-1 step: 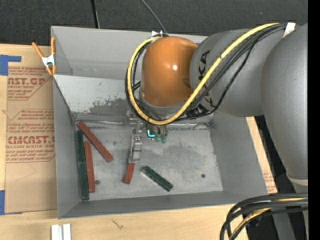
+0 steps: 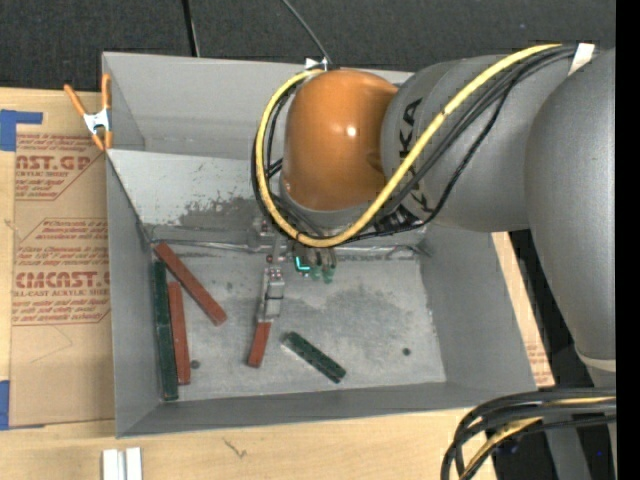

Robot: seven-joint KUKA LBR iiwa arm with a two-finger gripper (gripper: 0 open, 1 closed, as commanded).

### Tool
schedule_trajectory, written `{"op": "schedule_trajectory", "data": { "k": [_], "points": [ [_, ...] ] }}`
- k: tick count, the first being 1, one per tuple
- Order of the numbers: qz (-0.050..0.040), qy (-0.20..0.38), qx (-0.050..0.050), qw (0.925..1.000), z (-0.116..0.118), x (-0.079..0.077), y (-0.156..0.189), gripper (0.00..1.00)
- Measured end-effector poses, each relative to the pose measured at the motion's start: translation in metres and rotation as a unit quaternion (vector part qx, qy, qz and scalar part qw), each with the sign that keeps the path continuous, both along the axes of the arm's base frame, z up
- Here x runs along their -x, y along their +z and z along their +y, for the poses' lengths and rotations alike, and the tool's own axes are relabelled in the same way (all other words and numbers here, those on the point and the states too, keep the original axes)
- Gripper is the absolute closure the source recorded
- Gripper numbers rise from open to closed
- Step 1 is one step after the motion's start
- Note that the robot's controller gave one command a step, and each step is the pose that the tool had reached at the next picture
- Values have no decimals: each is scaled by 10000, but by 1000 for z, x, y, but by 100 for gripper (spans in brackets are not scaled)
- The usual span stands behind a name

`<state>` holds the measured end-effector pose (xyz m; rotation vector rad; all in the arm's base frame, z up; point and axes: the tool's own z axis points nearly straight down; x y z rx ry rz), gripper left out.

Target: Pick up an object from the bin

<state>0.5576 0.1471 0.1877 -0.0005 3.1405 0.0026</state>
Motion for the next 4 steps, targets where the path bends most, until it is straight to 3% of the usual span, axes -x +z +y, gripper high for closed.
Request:
{"op": "schedule_trajectory", "data": {
  "k": [1, 2, 3, 4],
  "points": [
    [-26, 459, -2, 9989, -15, 6, -32, 0],
    [-27, 1713, 7, 9852, -20, -16, -79, 0],
    [8, 1650, 5, 9863, -32, -20, -117, 100],
    [8, 1649, 4, 9863, -32, -20, -117, 100]
  ]
}}
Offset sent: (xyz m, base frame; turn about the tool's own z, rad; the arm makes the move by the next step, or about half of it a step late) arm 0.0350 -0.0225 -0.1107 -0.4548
